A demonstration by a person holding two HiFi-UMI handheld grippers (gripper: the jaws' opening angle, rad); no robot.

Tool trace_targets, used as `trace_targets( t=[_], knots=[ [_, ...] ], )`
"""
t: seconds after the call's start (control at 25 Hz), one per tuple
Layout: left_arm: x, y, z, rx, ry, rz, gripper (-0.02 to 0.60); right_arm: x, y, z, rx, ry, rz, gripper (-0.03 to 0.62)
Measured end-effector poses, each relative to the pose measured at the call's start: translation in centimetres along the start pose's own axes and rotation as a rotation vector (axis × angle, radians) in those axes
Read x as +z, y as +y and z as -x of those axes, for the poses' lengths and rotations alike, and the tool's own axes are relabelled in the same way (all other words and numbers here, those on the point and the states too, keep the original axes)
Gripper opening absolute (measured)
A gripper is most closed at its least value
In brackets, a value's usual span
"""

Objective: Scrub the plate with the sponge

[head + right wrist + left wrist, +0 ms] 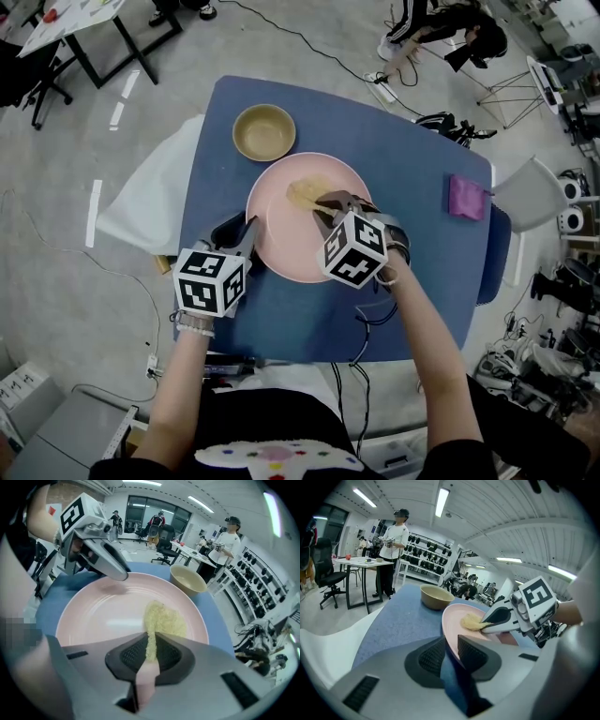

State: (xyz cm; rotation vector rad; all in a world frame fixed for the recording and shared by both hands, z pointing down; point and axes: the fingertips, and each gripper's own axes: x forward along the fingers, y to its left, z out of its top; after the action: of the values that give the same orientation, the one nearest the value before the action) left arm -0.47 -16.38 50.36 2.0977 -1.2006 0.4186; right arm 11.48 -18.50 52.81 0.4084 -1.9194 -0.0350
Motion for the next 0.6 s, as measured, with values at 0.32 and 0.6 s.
trace_targets(
  t=[0.32, 0.6],
  knots=[
    [0.0, -0.1, -0.1, 0.005, -0.002, -0.004, 0.092, -0.9, -3.1, -0.5, -0.109, 0.029, -0.012, 0.037],
    [0.0, 0.1, 0.0, 0.006, 0.0, -0.006, 0.092, -2.8, -3.1, 0.0, -0.14, 0.099, -0.05, 0.037]
  ],
)
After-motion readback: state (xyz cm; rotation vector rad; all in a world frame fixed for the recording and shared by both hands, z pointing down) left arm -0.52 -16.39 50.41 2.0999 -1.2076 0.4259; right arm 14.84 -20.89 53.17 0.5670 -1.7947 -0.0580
